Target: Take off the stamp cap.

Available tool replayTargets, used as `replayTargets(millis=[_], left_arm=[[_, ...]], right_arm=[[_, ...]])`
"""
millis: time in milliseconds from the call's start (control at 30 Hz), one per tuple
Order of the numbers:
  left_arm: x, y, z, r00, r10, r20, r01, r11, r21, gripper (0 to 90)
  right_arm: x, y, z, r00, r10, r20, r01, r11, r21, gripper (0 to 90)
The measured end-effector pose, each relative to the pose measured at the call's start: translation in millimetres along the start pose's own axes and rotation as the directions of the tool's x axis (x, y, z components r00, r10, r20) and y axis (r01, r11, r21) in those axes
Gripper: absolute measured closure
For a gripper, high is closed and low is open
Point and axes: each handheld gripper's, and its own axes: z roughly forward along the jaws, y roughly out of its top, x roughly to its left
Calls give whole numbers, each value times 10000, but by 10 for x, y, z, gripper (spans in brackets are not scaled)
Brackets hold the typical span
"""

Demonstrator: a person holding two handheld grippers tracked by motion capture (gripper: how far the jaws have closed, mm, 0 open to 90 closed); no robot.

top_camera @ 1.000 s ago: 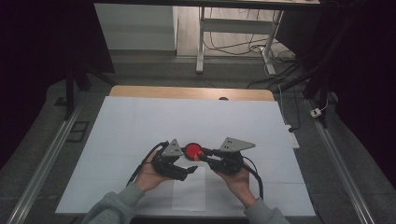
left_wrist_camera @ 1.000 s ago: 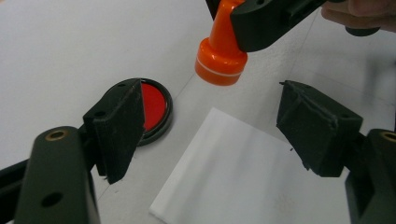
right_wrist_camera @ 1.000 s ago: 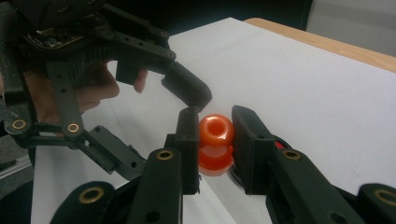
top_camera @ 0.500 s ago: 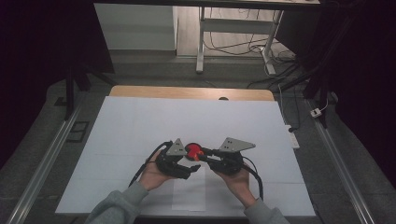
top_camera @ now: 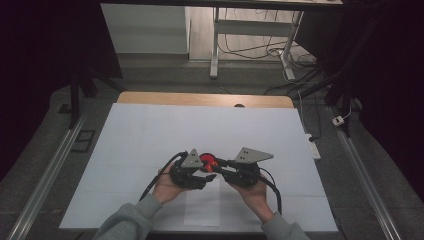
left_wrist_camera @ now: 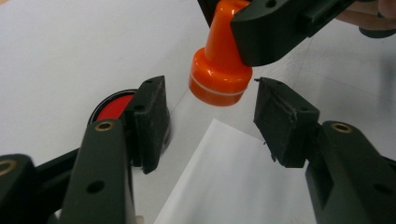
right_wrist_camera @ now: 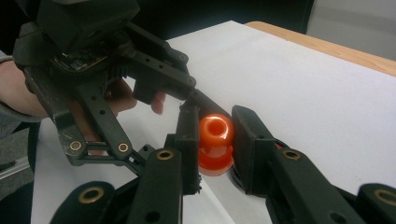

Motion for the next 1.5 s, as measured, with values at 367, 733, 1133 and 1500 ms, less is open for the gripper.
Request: replayTargets(millis=[367,733,1133,1500], left_arm=[[-25,7,42,9996,252,-89,-252,9997,0,498],[-43,9,58,9988,451,-198,-451,9990,12,570],[-42,6,63,9984,504,-243,-504,9987,25,622],[-35,1,66,9986,482,-195,-481,9988,40,633]], right_arm=[[0,-3,5,10000,-18,-13,18,10000,17,718],[0,-6,7,10000,-4,-32,5,10000,33,719],[4,-9,11,10000,13,-52,-13,10000,27,718],[6,-15,18,10000,25,-42,-26,10000,-37,719]])
